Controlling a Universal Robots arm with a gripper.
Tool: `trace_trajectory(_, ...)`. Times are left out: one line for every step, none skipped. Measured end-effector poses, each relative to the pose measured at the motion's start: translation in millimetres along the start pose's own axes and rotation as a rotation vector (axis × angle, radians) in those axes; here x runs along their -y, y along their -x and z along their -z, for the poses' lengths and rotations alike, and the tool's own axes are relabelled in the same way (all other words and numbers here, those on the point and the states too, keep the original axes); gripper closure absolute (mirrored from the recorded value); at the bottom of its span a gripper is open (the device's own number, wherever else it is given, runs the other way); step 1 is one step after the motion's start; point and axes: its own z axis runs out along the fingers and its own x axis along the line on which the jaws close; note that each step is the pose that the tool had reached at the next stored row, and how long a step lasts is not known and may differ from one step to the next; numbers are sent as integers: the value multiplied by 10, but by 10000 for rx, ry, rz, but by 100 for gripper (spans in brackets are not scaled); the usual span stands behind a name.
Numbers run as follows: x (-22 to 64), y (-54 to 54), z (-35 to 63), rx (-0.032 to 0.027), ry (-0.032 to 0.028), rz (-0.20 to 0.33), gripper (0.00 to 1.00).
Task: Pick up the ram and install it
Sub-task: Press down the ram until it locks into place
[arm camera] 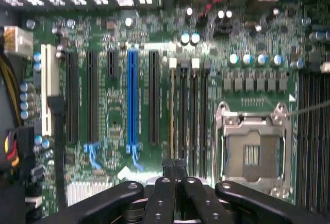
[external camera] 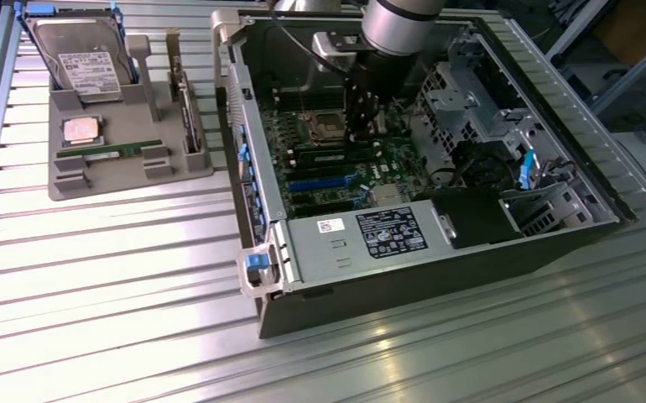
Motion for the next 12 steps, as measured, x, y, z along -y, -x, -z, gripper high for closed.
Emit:
trace_trajectory(-77, 0, -4, 0, -14, -1, 89)
trace_trajectory(-164, 1, -7, 0, -31, -2, 89)
trace_trajectory(-275, 1, -13, 0, -49, -3, 89)
trace_trajectory(-374, 2, -18, 0, -61, -4, 89)
trace_trajectory(-409, 2, -20, -1, -64, -4, 89)
trace_trajectory(-442, 2, -22, 0, -67, -3, 89)
trace_trajectory(-535, 3, -28, 0, -74, -5, 89)
trace_trajectory(-602, 3, -34, 0, -75, -4, 89)
trace_trajectory(-657, 3, -40, 0, -75, -4, 89)
trace_trajectory(-664, 4, -48, 4, -77, -4, 89)
trace_trajectory(-664, 4, -63, 12, -76, -3, 89)
trace_trajectory(-664, 5, -75, 14, -75, -3, 89)
